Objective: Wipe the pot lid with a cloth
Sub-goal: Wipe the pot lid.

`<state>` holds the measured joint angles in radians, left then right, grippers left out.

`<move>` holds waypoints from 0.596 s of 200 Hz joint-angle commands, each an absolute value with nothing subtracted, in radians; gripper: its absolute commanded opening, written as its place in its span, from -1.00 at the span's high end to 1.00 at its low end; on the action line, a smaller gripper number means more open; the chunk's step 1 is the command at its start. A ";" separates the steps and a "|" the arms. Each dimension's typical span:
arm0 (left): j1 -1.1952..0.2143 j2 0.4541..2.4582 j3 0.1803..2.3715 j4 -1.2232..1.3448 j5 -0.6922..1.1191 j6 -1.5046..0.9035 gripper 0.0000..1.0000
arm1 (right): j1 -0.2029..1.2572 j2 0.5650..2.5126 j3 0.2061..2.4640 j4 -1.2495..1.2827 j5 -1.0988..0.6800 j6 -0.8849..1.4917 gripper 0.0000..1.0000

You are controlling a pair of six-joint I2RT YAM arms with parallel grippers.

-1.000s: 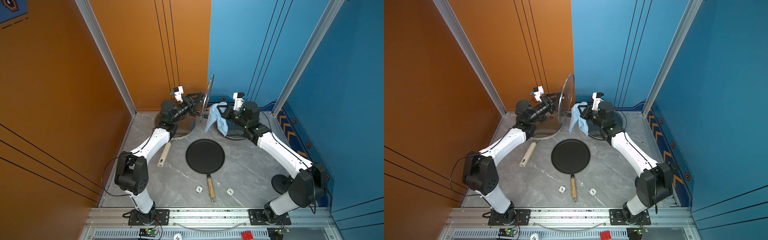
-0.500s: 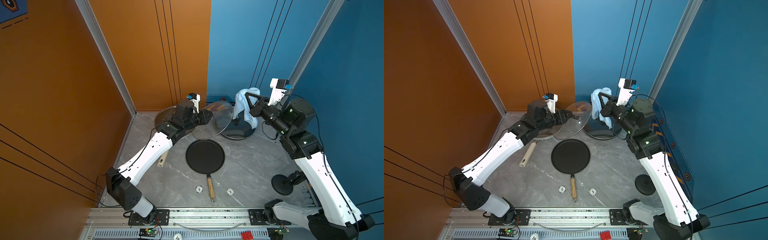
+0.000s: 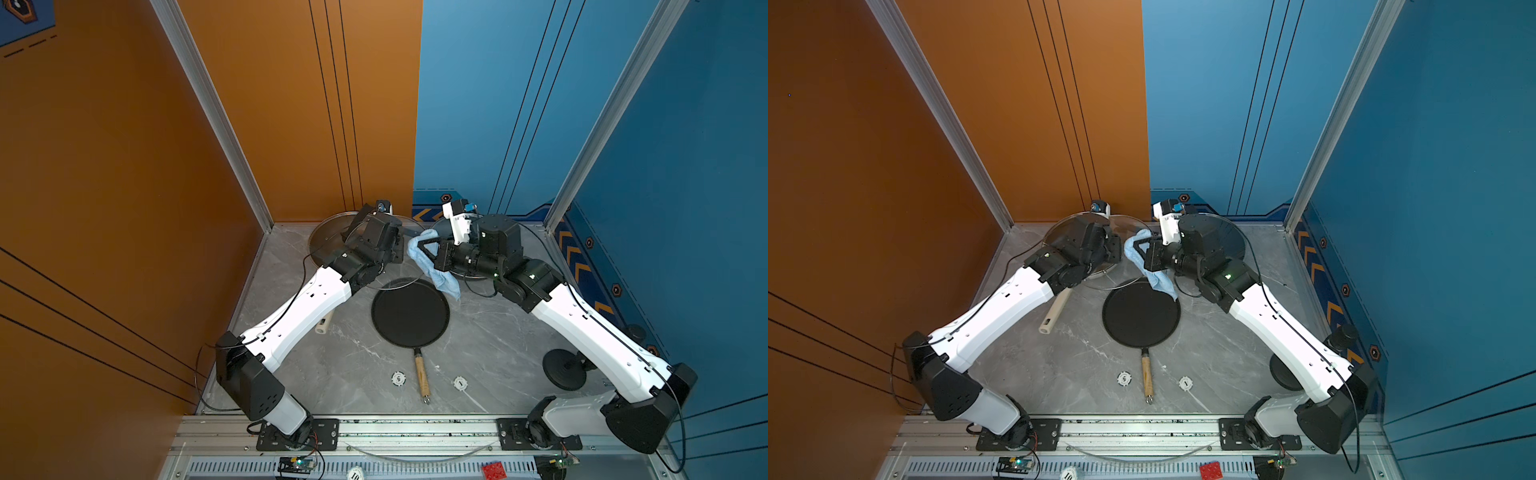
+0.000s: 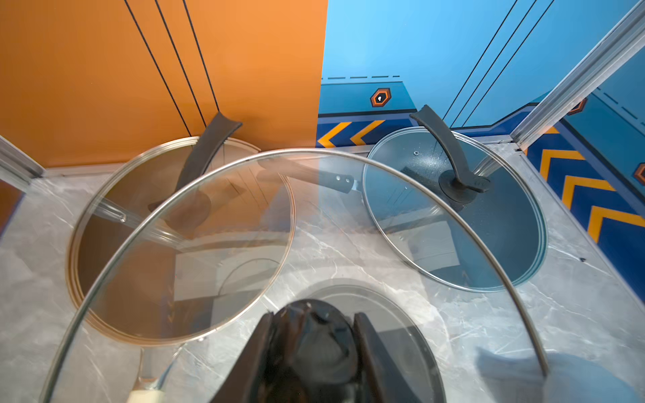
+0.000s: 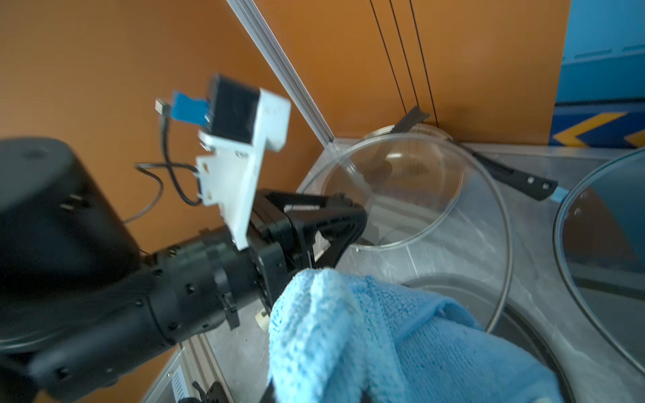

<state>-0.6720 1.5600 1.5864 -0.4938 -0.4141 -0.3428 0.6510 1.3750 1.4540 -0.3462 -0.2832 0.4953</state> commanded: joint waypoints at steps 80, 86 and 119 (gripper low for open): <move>-0.803 1.484 1.583 -0.324 -0.509 -0.102 0.35 | 0.564 1.564 1.509 -0.445 -0.264 0.456 0.91; -0.809 1.480 1.579 -0.320 -0.512 -0.093 0.35 | 0.543 1.576 1.529 -0.445 -0.276 0.453 0.90; -0.839 1.458 1.543 -0.283 -0.522 -0.049 0.34 | 0.440 1.652 1.638 -0.440 -0.355 0.457 0.91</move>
<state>-0.7868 1.5539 1.5417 -0.4141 -0.5373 -0.0944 0.5201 1.5852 1.5597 -0.4507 -0.3504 0.4744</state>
